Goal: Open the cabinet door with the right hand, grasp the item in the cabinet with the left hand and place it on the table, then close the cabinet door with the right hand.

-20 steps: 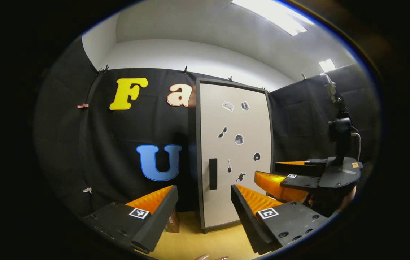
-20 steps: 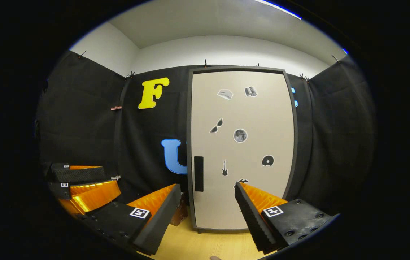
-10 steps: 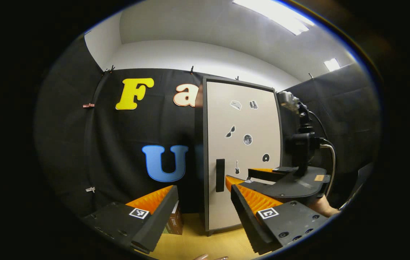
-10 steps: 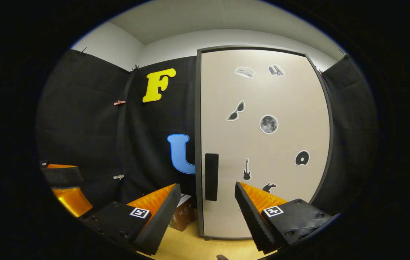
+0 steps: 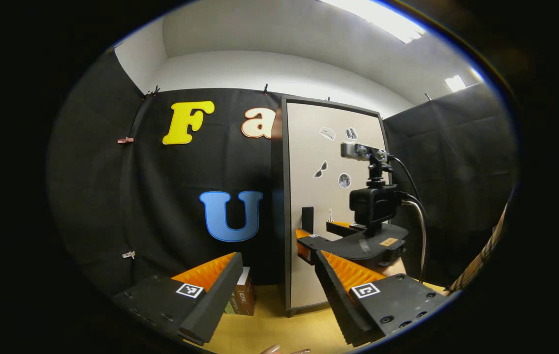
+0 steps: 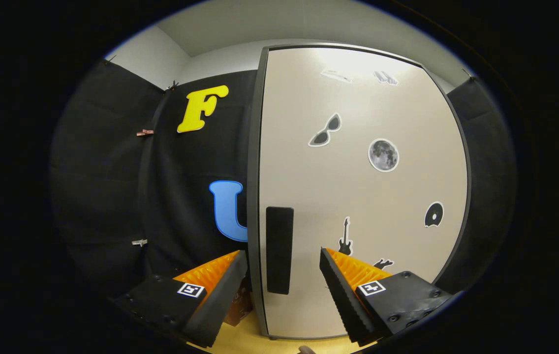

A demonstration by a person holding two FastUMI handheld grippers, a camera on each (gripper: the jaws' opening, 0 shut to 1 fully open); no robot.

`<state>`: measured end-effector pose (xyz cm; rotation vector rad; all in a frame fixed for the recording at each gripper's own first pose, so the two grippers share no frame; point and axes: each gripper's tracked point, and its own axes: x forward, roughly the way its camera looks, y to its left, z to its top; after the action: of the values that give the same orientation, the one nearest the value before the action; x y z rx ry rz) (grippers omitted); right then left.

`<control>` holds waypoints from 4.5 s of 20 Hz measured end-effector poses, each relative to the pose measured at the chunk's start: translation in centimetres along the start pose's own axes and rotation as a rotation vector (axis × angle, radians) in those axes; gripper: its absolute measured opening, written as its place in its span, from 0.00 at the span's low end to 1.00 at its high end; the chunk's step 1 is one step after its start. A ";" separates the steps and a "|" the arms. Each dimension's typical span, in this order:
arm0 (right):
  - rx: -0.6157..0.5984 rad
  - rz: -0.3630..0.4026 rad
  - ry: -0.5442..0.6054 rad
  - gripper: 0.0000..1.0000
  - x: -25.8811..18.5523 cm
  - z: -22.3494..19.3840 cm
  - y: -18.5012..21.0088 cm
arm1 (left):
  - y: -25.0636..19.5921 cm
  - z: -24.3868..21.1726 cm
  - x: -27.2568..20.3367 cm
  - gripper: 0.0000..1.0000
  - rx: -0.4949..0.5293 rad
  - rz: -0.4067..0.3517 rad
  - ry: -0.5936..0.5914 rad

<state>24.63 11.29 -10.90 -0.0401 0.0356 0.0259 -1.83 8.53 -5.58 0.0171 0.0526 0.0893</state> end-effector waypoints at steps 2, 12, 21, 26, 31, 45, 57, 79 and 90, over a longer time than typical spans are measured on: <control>-0.003 -0.002 0.008 0.97 0.9 -0.6 0.3 | 0.6 -0.6 -0.2 0.94 0.010 0.008 0.017; 0.002 -0.096 0.001 0.62 3.4 -1.3 -0.5 | 1.8 -1.7 -1.3 0.94 -0.021 0.006 0.031; 0.005 -0.088 -0.014 0.10 3.8 -1.5 0.2 | 3.1 -2.9 -2.0 0.94 -0.047 0.008 0.052; 0.001 -0.063 -0.007 0.13 2.8 -1.5 0.3 | 3.1 -2.8 -2.1 0.93 -0.052 -0.035 0.055; 0.005 -0.031 0.001 0.13 1.1 -1.2 0.3 | 3.4 -2.4 -2.6 0.94 -0.053 -0.050 0.039; 0.017 0.037 -0.004 0.13 -5.3 -0.6 -0.6 | 0.1 -2.2 -5.4 0.93 -0.054 -0.145 0.024; 0.050 0.142 0.002 0.13 -11.9 -0.1 -4.5 | -3.7 -1.2 -4.8 0.94 -0.037 -0.185 0.007; 0.044 -0.042 0.013 0.12 -19.4 0.6 -13.2 | -12.5 -1.7 -2.6 0.90 -0.047 -0.402 0.009; 0.059 -0.054 0.023 0.11 -22.5 1.3 -21.3 | -17.7 -3.5 6.1 0.93 -0.066 -0.372 0.070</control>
<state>2.78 -10.47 -7.97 0.0174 0.0583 -0.0298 5.60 -8.50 -9.69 -0.0622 0.1214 -0.2802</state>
